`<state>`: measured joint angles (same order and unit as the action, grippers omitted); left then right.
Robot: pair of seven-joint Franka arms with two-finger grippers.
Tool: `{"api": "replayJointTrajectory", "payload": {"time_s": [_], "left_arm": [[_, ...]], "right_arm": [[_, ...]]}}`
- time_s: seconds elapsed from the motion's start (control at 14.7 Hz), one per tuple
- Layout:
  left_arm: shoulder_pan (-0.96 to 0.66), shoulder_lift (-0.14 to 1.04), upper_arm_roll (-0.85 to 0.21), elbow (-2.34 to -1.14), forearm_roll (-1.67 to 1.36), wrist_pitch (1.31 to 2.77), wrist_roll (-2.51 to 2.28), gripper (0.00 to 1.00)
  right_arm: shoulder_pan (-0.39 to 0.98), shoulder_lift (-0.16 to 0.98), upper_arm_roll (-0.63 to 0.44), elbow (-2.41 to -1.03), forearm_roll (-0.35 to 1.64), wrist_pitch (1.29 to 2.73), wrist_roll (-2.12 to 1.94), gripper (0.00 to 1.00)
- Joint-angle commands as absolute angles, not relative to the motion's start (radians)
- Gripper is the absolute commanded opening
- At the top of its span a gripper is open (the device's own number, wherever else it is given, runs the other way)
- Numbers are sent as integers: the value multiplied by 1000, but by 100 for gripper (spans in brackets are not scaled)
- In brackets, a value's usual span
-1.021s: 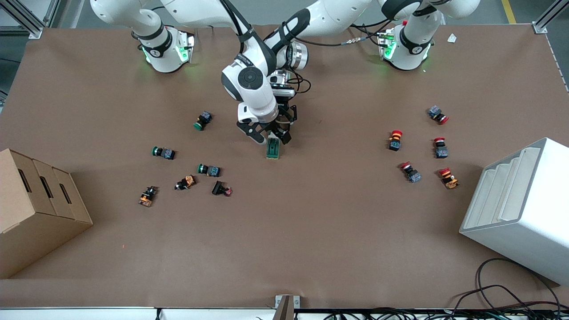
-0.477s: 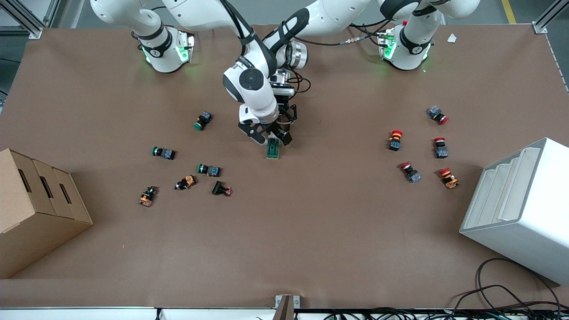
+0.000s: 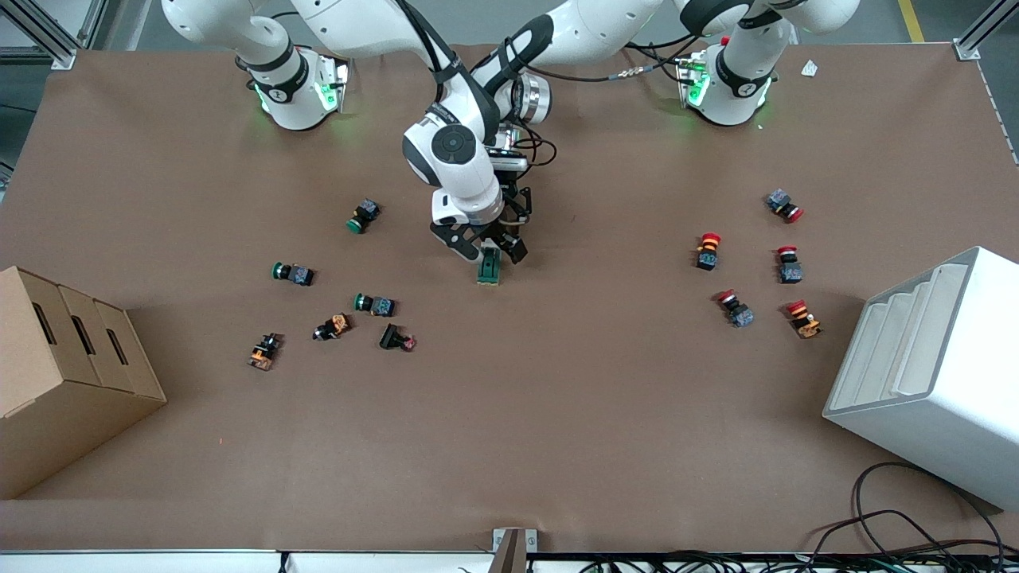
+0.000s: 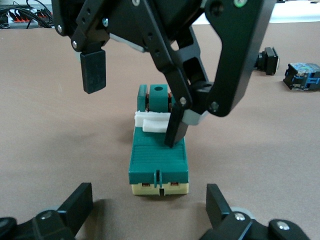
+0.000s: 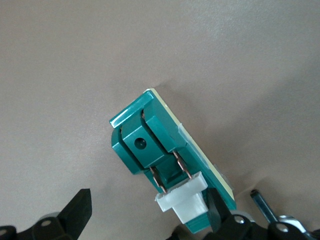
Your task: Close load switch with both arms
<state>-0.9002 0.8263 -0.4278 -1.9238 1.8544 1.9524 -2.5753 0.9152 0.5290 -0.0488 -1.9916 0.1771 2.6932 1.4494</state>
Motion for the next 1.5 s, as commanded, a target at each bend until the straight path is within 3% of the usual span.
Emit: {"api": "replayJointTrajectory", "payload": {"time_s": [0.0,0.34,0.89,1.16,1.43], "left_arm": [[-916,873,-430,-1911,1867,1971,-2602,100],[-916,873,-428,-1911,1867,1971,-2596,100],[-914,873,-428,-1910,1867,1971,-2594,100],[-914,873,-428,-1905,1867,1971,-2592,100],[-914,873,-428,-1902,1867,1971,-2592,100]], "right_arm": [[882,551,-54,-1924,190,2709,1447,100],[824,551,-54,-1787,190,2490,1402,100],[808,558,-55,-1776,189,2473,1327,100],[807,558,-51,-1735,195,2355,1322,100],[834,561,-38,-1738,199,2344,1347,100]]}}
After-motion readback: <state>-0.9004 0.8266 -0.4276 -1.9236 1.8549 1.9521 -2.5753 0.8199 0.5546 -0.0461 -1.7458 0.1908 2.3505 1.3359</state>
